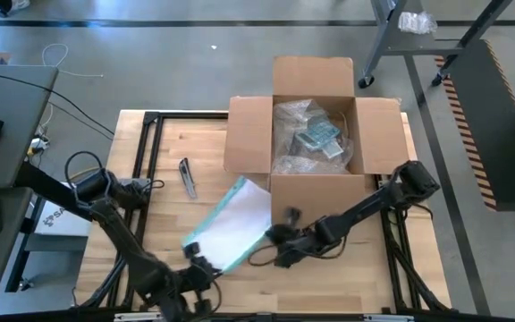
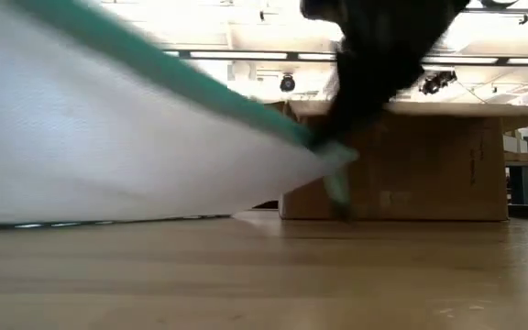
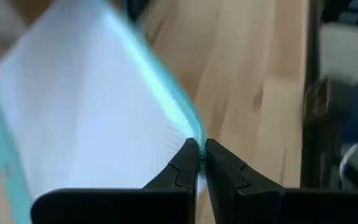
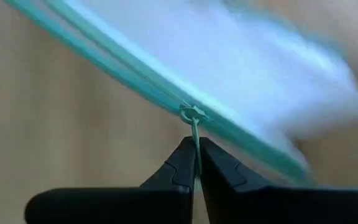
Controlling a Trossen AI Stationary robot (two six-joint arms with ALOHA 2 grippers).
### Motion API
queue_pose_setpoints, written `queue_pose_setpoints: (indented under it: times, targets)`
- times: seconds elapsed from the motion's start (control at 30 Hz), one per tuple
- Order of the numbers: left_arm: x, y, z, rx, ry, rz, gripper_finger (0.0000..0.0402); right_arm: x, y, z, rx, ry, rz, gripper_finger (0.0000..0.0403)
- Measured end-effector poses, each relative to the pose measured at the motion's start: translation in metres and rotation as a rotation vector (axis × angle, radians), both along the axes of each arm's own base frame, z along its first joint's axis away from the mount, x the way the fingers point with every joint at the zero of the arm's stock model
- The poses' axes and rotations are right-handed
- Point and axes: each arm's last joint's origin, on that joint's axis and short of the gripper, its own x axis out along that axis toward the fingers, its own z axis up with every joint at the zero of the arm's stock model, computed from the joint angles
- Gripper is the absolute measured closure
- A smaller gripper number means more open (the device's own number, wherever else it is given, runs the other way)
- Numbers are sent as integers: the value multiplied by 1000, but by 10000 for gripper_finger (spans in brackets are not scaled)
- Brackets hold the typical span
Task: Unpack boxes
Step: Open the white zip bag
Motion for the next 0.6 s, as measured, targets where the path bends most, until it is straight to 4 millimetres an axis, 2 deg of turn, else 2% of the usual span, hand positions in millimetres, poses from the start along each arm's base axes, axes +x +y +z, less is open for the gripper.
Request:
queue_pose_setpoints:
  times: [0.1, 0.2, 0.4, 0.6]
  targets:
    - [-26, -1, -4, -9, 70, 75, 401, -15, -12, -8, -32, 161, -112, 402]
    - [-42, -3, -4, -8, 47, 138, 401, -20, -13, -9, -43, 207, -114, 403]
    - [-40, -4, -1, -6, -93, 169, 377, -4, -2, -4, 46, 86, 21, 403]
    - [-32, -4, -1, -55, -61, 178, 280, 7, 4, 3, 154, -3, 98, 403]
